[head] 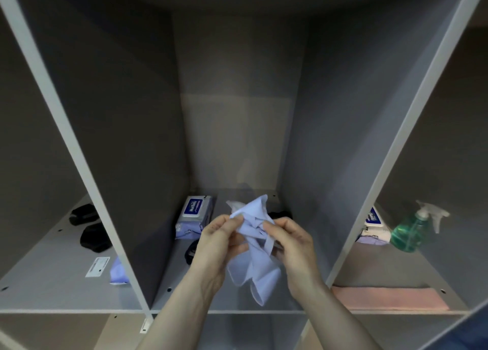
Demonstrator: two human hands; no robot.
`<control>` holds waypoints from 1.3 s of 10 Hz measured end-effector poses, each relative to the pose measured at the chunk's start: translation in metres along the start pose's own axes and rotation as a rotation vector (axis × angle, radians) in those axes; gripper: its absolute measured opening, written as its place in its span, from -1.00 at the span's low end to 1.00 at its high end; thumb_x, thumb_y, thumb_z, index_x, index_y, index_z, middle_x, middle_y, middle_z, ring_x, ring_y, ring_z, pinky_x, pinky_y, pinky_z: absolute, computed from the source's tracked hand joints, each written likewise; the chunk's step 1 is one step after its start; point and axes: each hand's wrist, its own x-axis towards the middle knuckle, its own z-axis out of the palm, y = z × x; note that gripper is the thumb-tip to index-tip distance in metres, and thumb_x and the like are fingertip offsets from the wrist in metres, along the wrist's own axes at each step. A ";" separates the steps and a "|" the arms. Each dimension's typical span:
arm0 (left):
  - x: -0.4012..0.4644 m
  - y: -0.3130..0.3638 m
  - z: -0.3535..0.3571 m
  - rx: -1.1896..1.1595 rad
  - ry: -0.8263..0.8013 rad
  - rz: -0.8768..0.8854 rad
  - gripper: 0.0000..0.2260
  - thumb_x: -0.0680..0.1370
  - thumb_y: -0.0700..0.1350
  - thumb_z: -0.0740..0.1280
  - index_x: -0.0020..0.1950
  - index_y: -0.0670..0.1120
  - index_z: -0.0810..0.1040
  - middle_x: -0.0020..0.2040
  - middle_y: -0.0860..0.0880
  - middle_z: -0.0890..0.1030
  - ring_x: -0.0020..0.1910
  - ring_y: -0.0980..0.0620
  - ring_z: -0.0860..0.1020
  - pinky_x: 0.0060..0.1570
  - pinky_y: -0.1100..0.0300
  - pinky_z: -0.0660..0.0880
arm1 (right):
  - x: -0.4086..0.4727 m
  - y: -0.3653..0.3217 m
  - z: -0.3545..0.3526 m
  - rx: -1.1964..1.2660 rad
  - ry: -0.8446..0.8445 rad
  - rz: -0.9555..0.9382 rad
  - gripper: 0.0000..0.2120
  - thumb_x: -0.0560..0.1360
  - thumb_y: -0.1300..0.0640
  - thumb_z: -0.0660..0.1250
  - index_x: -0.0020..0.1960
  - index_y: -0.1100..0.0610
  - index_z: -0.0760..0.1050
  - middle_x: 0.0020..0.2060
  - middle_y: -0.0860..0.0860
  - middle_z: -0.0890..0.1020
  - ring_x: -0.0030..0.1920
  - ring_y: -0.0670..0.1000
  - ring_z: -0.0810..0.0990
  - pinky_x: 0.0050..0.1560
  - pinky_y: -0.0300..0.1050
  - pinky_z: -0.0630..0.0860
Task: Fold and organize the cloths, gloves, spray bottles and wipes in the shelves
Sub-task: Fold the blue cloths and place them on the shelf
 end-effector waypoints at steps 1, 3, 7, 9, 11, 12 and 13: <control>0.004 -0.006 0.001 -0.222 0.011 -0.126 -0.82 0.56 -0.25 0.24 0.06 -0.33 0.55 -0.12 -0.26 0.66 -0.30 -0.05 0.66 -0.30 0.19 0.63 | 0.004 0.000 0.000 0.197 -0.031 0.179 -0.93 0.36 0.23 0.42 -0.30 0.16 0.58 -0.27 0.15 0.64 -0.21 0.10 0.60 -0.10 -0.05 0.49; 0.007 -0.006 0.011 -0.317 0.100 -0.139 -0.87 0.55 -0.27 0.25 -0.11 -0.25 0.58 -0.31 -0.15 0.64 -0.43 0.02 0.61 -0.40 0.25 0.57 | 0.003 -0.003 -0.002 0.276 -0.058 0.229 -0.74 0.38 0.11 0.35 -0.07 0.29 0.59 -0.09 0.25 0.66 -0.09 0.14 0.64 0.10 0.03 0.54; 0.000 -0.004 0.016 -0.114 0.044 -0.100 -0.70 0.63 -0.14 0.17 -0.10 -0.31 0.59 -0.18 -0.23 0.66 -0.24 -0.05 0.65 -0.19 0.18 0.60 | 0.012 0.005 -0.003 0.395 -0.119 0.434 -0.77 0.61 0.24 0.10 0.06 0.31 0.49 -0.19 0.16 0.65 -0.22 0.08 0.65 -0.23 -0.09 0.62; 0.008 -0.005 0.000 -0.002 0.048 0.052 -0.70 0.54 -0.14 0.35 0.11 -0.36 0.47 -0.08 -0.33 0.64 -0.18 -0.12 0.64 -0.23 0.12 0.59 | 0.001 0.006 0.007 0.194 -0.223 0.303 -0.66 0.55 0.01 0.32 0.20 0.23 0.57 0.12 0.20 0.63 0.15 0.15 0.59 0.22 -0.03 0.51; 0.009 0.008 -0.015 0.173 0.168 0.176 -0.81 0.55 -0.18 0.33 0.03 -0.31 0.52 -0.24 -0.18 0.58 -0.29 -0.06 0.54 -0.32 0.18 0.45 | 0.000 0.000 -0.001 -0.103 -0.125 0.090 -0.80 0.56 0.15 0.29 -0.21 0.20 0.55 -0.45 0.07 0.51 -0.53 -0.11 0.25 -0.54 -0.36 0.18; 0.009 0.007 -0.015 0.270 0.165 0.176 -0.85 0.57 -0.18 0.31 -0.03 -0.28 0.52 -0.32 -0.13 0.54 -0.36 -0.02 0.49 -0.39 0.22 0.41 | 0.003 -0.009 0.001 -0.176 -0.083 0.046 -0.61 0.56 0.07 0.28 -0.44 0.06 0.49 -0.54 0.00 0.43 -0.53 -0.10 0.32 -0.45 -0.29 0.26; 0.009 0.007 -0.012 0.307 0.164 0.153 -0.85 0.56 -0.17 0.30 -0.08 -0.27 0.51 -0.37 -0.12 0.53 -0.42 -0.02 0.46 -0.40 0.20 0.40 | 0.005 -0.010 0.002 -0.083 -0.015 0.021 -0.69 0.57 0.16 0.25 -0.30 0.08 0.62 -0.40 0.02 0.59 -0.31 -0.04 0.54 -0.23 -0.23 0.45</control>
